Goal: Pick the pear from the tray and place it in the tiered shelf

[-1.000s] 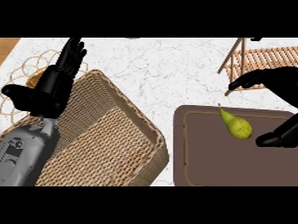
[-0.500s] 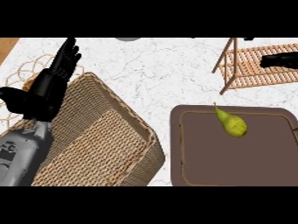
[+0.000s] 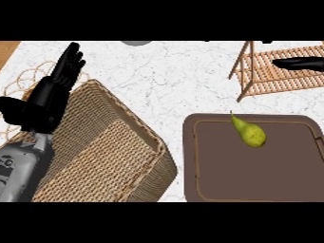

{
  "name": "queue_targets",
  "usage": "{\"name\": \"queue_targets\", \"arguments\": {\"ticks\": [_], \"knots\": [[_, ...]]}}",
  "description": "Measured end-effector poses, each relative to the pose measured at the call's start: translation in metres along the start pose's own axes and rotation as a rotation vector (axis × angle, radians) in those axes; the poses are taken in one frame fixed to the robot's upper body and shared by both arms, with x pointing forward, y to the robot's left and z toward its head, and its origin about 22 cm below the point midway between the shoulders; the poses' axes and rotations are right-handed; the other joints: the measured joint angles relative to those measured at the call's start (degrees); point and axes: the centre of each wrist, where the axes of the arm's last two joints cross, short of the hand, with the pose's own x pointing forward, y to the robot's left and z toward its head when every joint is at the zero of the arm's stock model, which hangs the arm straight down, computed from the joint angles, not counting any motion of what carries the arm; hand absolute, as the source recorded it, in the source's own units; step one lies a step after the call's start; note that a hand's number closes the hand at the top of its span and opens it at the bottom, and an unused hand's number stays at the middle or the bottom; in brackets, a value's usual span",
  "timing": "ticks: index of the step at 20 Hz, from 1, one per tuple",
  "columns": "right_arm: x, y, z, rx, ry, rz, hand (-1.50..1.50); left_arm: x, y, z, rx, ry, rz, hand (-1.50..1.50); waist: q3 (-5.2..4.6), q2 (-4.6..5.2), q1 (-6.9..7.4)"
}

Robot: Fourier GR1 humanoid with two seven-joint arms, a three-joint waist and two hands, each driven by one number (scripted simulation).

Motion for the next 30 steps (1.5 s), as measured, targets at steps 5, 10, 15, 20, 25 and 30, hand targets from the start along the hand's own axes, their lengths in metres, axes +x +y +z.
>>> {"name": "queue_targets", "arguments": {"ticks": [5,10,15,20,25,30], "knots": [[0.005,0.013,-0.013,0.066,0.028,0.111,-1.5,-0.001,0.002,0.003,0.005,0.004,-0.008,0.0,0.03,-0.24,-0.46],[-0.003,0.036,-0.027,0.116,0.048,0.221,-1.5,-0.001,0.003,0.005,0.007,0.006,-0.012,0.0,0.06,-0.29,-0.61],[-0.016,0.05,-0.028,0.144,0.044,0.285,-1.5,-0.002,0.006,0.008,0.006,0.006,-0.013,0.0,0.1,-0.39,-1.01],[-0.024,0.062,-0.035,0.213,0.061,0.348,-1.5,-0.003,0.009,0.009,0.006,0.011,-0.015,0.0,0.18,-0.48,-1.24],[-0.033,0.074,-0.033,0.3,0.103,0.404,-1.5,-0.004,0.012,0.011,0.008,0.012,-0.018,0.0,0.26,-0.57,-1.63],[-0.042,0.079,-0.039,0.341,0.133,0.451,-1.5,-0.002,0.011,0.012,0.004,0.01,-0.019,0.0,0.21,-0.59,-1.53]]}}
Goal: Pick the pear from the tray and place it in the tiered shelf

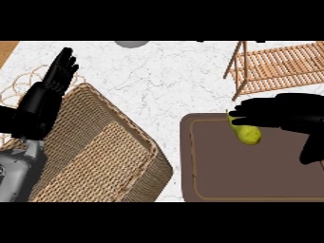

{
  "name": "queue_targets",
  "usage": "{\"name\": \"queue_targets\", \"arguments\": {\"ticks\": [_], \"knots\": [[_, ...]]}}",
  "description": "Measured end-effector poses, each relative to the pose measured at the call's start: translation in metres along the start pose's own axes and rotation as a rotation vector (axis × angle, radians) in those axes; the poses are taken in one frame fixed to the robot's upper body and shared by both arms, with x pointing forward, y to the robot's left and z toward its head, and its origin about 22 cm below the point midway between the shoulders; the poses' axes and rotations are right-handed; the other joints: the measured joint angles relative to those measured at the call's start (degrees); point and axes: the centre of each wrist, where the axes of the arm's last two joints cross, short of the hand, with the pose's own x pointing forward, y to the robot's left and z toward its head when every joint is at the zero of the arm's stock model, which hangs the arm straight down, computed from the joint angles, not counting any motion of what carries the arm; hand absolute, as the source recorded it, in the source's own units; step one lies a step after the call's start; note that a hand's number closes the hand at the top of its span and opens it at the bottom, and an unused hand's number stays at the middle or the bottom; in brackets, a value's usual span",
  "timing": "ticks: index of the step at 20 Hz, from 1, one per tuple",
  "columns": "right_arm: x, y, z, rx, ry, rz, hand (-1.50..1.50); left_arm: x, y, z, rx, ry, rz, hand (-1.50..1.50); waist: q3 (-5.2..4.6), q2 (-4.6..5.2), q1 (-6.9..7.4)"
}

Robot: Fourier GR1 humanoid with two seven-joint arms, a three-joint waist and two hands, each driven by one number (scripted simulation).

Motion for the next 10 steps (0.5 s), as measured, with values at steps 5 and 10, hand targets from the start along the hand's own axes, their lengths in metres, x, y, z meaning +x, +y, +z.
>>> {"name": "queue_targets", "arguments": {"ticks": [5,10], "knots": [[-0.003,0.001,-0.004,0.008,0.033,0.077,-1.5,-0.002,0.004,0.003,0.011,0.005,0.001,0.0,0.08,-0.15,-0.62],[-0.012,-0.002,-0.007,0.044,0.085,0.109,-1.5,0.0,0.004,0.004,0.011,0.005,0.001,0.0,0.07,-0.11,-0.53]]}}
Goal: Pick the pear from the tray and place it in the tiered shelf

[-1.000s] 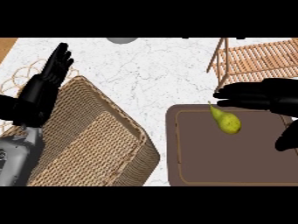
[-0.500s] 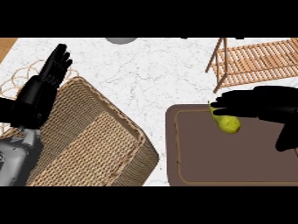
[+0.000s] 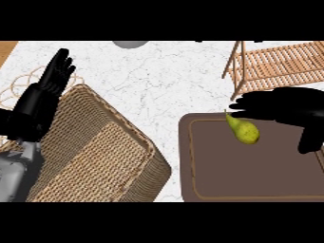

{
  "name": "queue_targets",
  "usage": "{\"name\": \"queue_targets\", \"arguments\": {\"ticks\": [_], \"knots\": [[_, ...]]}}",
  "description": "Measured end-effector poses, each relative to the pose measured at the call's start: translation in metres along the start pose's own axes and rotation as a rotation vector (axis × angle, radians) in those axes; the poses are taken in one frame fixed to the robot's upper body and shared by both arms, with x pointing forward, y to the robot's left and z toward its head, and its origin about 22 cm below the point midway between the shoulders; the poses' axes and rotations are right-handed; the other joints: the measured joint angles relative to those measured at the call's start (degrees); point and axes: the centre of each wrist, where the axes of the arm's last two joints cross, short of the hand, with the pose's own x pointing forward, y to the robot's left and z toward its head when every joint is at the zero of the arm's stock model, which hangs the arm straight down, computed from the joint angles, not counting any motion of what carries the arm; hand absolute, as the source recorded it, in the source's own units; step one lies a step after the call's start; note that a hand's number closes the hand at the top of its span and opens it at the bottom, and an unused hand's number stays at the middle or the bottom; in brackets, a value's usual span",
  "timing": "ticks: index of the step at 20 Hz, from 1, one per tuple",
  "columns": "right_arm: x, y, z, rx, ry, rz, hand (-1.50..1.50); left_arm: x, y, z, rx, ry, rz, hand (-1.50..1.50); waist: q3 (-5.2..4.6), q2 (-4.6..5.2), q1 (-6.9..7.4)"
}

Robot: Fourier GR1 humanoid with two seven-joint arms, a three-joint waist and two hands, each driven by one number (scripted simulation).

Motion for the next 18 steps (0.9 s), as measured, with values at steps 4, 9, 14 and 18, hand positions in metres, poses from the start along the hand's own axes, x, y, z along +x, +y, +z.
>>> {"name": "queue_targets", "arguments": {"ticks": [4,9,14,18], "knots": [[-0.004,0.003,-0.005,0.028,0.023,0.005,-1.5,0.002,0.001,0.002,0.0,-0.006,0.0,0.0,-0.08,-0.02,-0.05],[-0.012,0.01,-0.013,0.053,0.032,0.008,-1.5,0.003,0.003,0.003,0.001,-0.006,0.002,0.0,-0.06,0.08,-0.04],[-0.019,0.021,-0.021,0.085,0.036,0.016,-1.5,0.002,0.002,0.004,0.003,0.008,0.0,0.0,0.05,0.11,-0.2],[-0.023,0.037,-0.031,0.114,0.031,0.003,-1.5,0.003,0.002,0.005,0.004,0.009,-0.004,0.0,0.06,0.12,-0.24]]}}
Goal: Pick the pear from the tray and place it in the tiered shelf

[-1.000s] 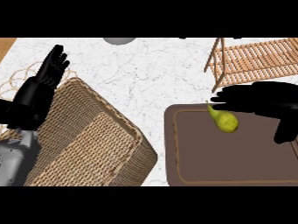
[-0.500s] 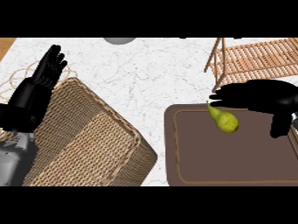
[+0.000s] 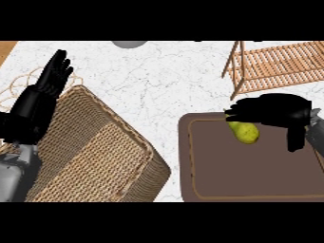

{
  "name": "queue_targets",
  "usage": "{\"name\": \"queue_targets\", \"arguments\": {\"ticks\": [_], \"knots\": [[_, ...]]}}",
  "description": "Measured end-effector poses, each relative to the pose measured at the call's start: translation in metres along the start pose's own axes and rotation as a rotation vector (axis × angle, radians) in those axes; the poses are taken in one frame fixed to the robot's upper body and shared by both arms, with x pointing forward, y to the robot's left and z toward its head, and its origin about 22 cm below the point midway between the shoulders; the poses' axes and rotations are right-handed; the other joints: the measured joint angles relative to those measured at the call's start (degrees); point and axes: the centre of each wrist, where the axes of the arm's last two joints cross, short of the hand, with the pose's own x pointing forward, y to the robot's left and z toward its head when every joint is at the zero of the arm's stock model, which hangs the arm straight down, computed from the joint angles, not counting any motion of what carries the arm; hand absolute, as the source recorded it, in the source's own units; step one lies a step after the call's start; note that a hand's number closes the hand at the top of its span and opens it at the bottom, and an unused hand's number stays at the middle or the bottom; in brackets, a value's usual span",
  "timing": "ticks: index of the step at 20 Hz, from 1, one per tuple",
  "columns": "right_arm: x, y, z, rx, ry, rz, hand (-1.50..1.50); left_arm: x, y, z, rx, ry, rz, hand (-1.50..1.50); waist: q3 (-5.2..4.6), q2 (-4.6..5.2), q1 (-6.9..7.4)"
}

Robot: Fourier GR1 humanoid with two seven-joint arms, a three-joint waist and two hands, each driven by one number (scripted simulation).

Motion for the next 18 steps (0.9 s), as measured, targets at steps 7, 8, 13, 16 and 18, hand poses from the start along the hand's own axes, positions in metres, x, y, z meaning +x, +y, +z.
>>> {"name": "queue_targets", "arguments": {"ticks": [7,8,13,16,18], "knots": [[-0.006,0.025,-0.019,0.038,-0.016,-0.013,-1.5,0.001,-0.002,0.002,-0.007,-0.01,-0.006,0.0,0.0,0.05,0.04],[-0.008,0.03,-0.019,0.045,-0.016,-0.018,-1.5,0.002,-0.002,0.002,-0.009,-0.012,-0.003,0.0,-0.03,0.07,0.15],[-0.013,0.034,-0.029,0.029,-0.019,-0.026,1.5,0.001,0.003,0.003,-0.006,-0.014,0.005,0.0,0.01,0.09,0.05],[-0.017,0.033,-0.032,-0.029,-0.018,-0.008,1.5,0.0,0.003,0.004,-0.007,-0.017,0.0,0.0,-0.05,-0.08,-0.02],[-0.02,0.034,-0.032,-0.088,-0.029,0.009,1.5,0.001,0.002,0.003,-0.004,-0.011,0.002,0.0,-0.08,-0.12,0.06]]}}
